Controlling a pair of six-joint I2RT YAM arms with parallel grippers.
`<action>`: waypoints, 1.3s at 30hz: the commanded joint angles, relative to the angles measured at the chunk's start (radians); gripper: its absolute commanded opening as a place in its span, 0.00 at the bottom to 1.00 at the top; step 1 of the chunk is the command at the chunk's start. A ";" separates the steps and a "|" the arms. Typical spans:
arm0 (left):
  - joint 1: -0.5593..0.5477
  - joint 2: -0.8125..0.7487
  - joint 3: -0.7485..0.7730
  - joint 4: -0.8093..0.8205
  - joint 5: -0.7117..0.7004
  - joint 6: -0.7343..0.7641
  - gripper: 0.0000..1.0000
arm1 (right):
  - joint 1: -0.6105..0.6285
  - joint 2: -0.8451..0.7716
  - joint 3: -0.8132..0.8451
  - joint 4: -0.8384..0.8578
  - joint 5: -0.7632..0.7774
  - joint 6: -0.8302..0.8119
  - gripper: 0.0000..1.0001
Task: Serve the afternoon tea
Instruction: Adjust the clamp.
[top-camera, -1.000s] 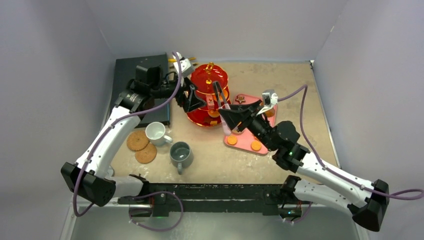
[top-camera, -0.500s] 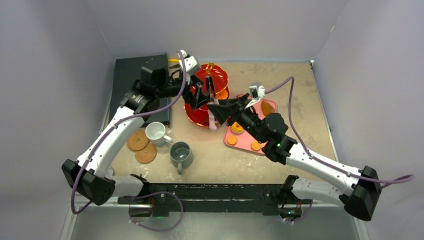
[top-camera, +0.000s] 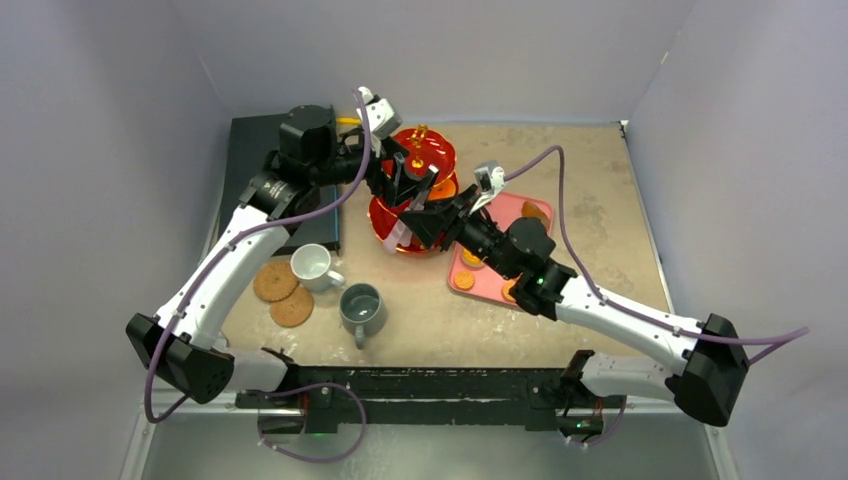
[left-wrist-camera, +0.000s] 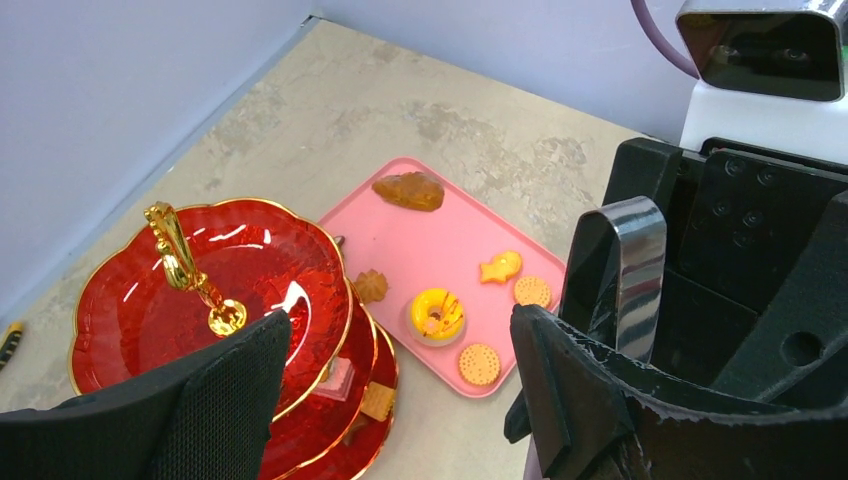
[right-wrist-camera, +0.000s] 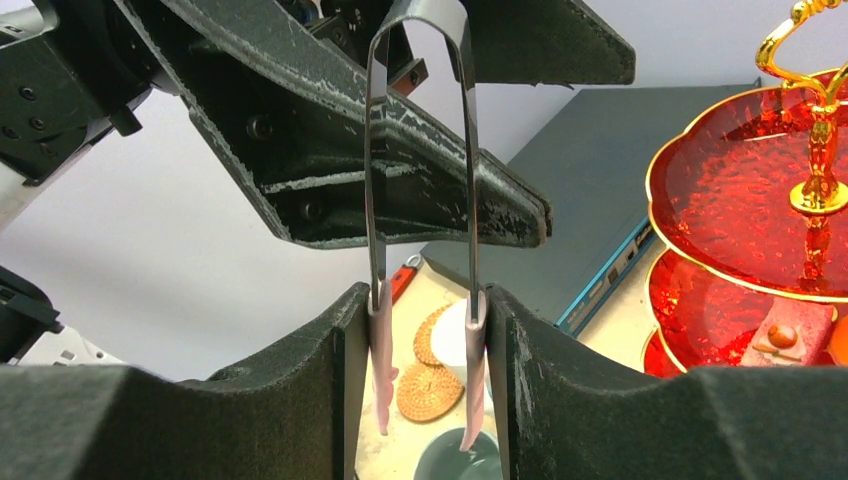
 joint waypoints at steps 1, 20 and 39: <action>-0.010 -0.008 0.034 0.029 0.042 -0.025 0.80 | 0.005 0.009 0.073 0.023 -0.019 -0.002 0.46; -0.034 -0.026 0.106 -0.076 0.021 0.063 0.82 | 0.003 0.029 0.121 -0.136 0.013 -0.019 0.40; -0.025 -0.085 0.197 -0.299 -0.437 0.172 0.99 | -0.002 -0.063 -0.054 -0.776 0.632 0.174 0.44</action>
